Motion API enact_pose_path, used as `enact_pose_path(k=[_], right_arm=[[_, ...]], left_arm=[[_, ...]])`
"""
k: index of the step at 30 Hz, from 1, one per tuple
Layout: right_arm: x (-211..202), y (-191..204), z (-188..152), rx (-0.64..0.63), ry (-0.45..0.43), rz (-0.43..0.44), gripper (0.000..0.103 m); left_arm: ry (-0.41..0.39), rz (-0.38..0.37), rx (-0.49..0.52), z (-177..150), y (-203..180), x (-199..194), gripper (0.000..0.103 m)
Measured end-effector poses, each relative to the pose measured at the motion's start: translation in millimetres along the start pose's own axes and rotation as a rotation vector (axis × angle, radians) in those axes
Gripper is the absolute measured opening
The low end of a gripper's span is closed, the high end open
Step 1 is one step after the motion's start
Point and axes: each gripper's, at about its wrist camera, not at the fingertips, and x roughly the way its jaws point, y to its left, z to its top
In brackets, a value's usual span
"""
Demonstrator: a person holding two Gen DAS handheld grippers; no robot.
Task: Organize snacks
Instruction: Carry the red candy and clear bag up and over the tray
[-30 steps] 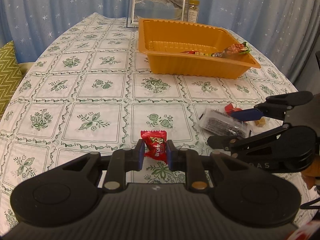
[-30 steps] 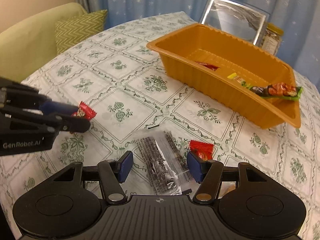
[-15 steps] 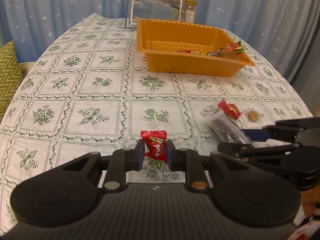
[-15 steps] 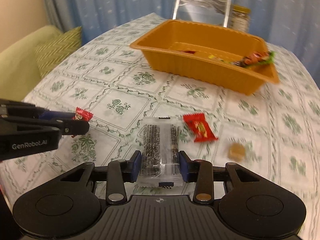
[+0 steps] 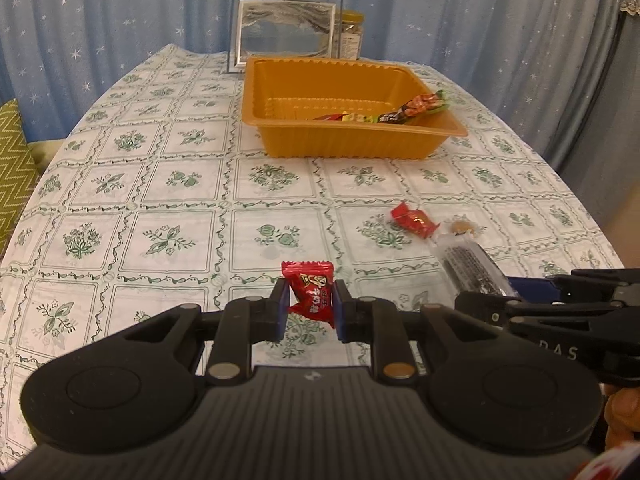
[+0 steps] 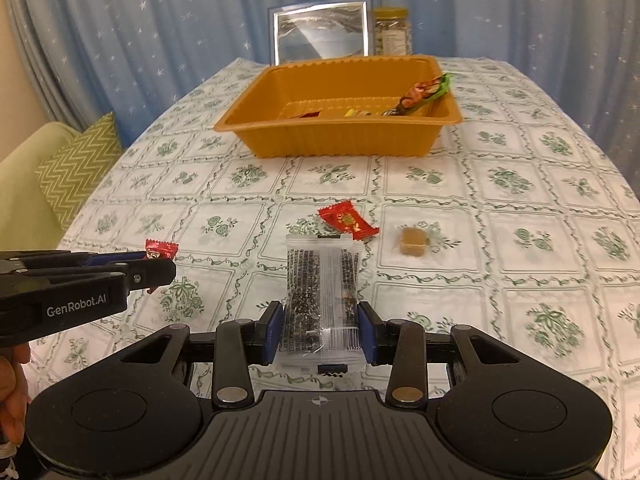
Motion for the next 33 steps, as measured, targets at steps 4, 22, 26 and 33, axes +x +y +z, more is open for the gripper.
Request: enact_pose_path(k=[4,22,26,33], right_arm=[[-9,-2,0,0.014,-0.009,-0.007,0.04],[-29,-7,25,0.026,-0.052,-0.036,0.04],[-29,-11,38,0.02,-0.066,-0.043,0.04],[-26,-19,73,0.016,-0.091,-0.051,0.04]], left_arm=[[-0.011,-0.004,0.009,3,-4,-7,0.02],[-0.05,-0.034,0.027,27,-13,-23,0.02],[-0.06,-0.043,0.028,41,-13,-21,0.02],[-0.096,-0.045,0.041,74,-14,-14,0.02]])
